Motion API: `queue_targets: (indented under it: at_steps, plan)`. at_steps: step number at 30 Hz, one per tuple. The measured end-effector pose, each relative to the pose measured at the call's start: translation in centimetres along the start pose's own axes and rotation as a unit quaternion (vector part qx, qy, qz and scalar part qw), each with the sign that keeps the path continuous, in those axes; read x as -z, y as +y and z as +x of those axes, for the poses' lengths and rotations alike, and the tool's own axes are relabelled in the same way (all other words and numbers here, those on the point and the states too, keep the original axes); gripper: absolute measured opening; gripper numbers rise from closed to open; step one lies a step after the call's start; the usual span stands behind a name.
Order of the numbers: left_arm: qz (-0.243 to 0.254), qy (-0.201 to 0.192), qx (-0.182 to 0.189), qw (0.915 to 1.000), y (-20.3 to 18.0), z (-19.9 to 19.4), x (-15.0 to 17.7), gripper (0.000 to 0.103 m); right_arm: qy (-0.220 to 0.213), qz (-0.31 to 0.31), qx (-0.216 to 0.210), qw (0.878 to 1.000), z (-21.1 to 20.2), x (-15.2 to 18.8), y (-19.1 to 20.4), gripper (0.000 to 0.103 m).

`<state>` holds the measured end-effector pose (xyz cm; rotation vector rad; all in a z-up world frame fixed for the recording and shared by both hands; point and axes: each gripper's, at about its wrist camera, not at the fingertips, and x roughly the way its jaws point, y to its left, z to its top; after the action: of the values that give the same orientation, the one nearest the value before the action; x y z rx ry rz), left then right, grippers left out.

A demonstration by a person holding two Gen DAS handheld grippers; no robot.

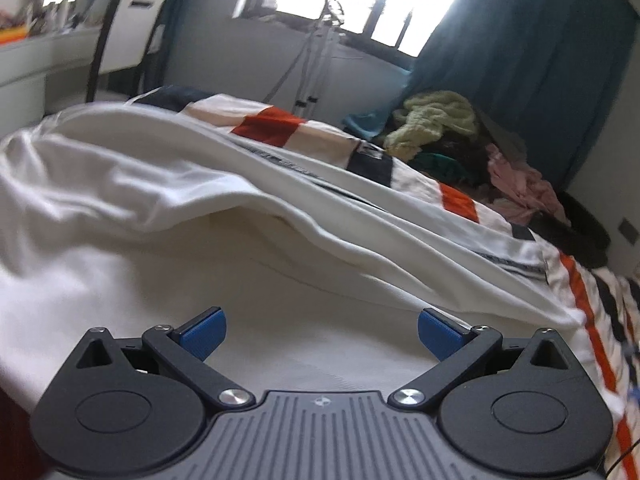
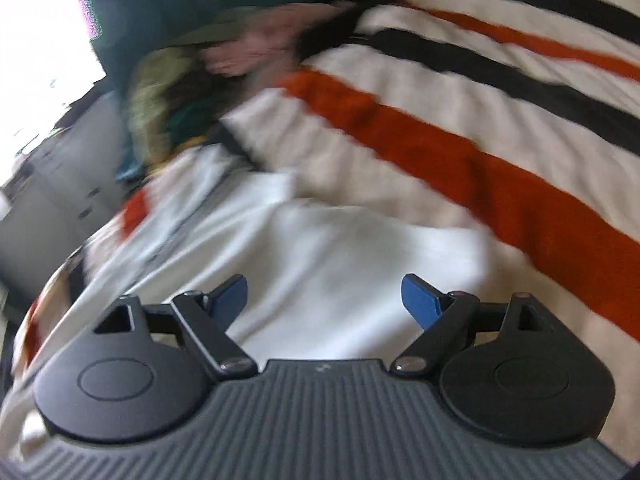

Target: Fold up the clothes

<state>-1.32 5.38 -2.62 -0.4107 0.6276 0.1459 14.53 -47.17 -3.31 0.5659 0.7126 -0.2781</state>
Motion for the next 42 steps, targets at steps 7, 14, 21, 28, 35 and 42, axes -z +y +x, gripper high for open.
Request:
queue_targets:
  at_steps: [7, 14, 21, 28, 35, 42]
  plan:
    - [-0.062, 0.014, -0.008, 0.9979, 2.0, 0.5, -0.4, 0.103, 0.067, 0.153, 0.041, 0.985, 3.1, 0.5, -6.1, 0.085]
    - [-0.141, -0.014, -0.034, 0.9892, 5.0, -0.6, -1.3, 0.103, 0.111, 0.290, -0.091, 0.946, 5.2, 1.6, -8.7, 0.080]
    - [-0.276, -0.050, -0.073, 0.9572, 12.4, -4.1, -4.3, 0.103, 0.098, 0.257, -0.098, 0.957, 4.5, 1.3, -7.4, 0.020]
    - [-0.415, -0.174, -0.197, 0.8708, 21.0, -12.0, -4.1, 0.100, 0.025, 0.208, -0.120, 0.970, 2.9, -0.1, -6.8, 0.007]
    - [-0.469, -0.182, -0.202, 0.8401, 24.8, -12.0, -3.3, 0.088, 0.030, 0.246, -0.114, 0.962, 3.0, -0.4, -7.1, 0.007]
    - [-0.473, -0.139, -0.207, 0.8449, 24.5, -8.6, -2.9, 0.079, 0.043, 0.258, -0.091, 0.961, 3.6, 0.1, -7.2, 0.007]
